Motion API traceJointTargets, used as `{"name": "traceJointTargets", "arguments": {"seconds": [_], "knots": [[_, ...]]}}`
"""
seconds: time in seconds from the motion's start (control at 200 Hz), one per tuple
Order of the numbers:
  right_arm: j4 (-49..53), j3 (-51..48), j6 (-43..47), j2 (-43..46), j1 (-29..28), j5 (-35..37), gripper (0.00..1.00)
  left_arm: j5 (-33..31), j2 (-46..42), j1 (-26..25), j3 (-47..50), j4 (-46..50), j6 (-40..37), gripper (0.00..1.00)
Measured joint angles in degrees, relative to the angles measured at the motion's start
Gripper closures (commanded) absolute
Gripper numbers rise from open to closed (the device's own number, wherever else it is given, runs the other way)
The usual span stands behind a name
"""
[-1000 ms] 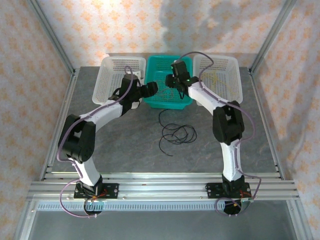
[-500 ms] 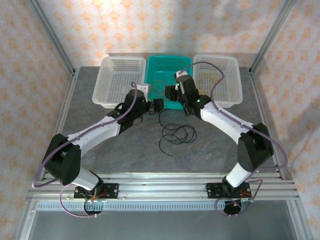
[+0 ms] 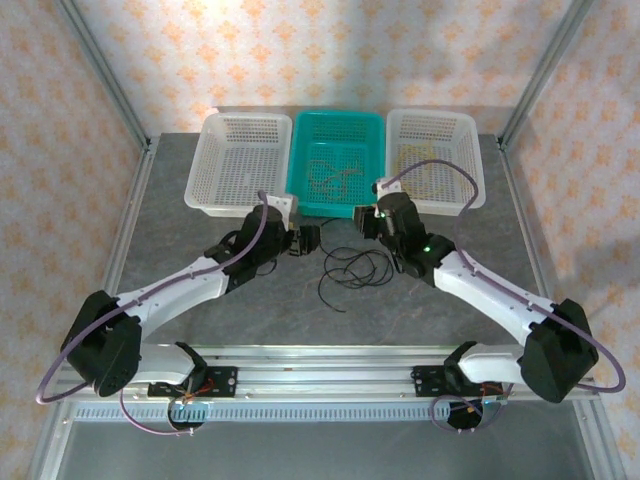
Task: Untangle the cables
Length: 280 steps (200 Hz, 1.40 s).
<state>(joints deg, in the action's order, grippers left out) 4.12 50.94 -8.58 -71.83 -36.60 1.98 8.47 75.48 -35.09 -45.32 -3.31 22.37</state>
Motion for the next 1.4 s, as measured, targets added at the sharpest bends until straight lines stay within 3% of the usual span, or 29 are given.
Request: {"name": "traceJointTargets", "arguments": {"seconds": [0.245, 0.38, 0.491, 0.986, 1.402], "knots": [[8.5, -3.0, -5.2, -0.1, 0.0, 0.0, 0.68, 0.0, 1.0, -3.7, 2.4, 0.3, 1.0, 0.24], [13.2, -3.2, -8.7, -2.2, 0.0, -0.7, 0.68, -0.5, 3.5, -5.8, 2.8, 0.4, 2.0, 0.33], [16.1, -3.2, -11.0, -5.4, 0.0, -2.4, 0.68, -1.3, 5.3, -7.3, 2.8, 0.6, 2.2, 0.34], [20.2, -3.0, -15.6, -11.7, 2.7, -5.9, 0.67, -1.9, 11.2, -10.0, 2.7, 0.3, 2.2, 0.36], [23.1, -2.4, -18.9, -12.6, 3.8, -0.1, 0.68, -1.7, 12.0, -11.1, 2.6, -2.1, 3.3, 0.37]]}}
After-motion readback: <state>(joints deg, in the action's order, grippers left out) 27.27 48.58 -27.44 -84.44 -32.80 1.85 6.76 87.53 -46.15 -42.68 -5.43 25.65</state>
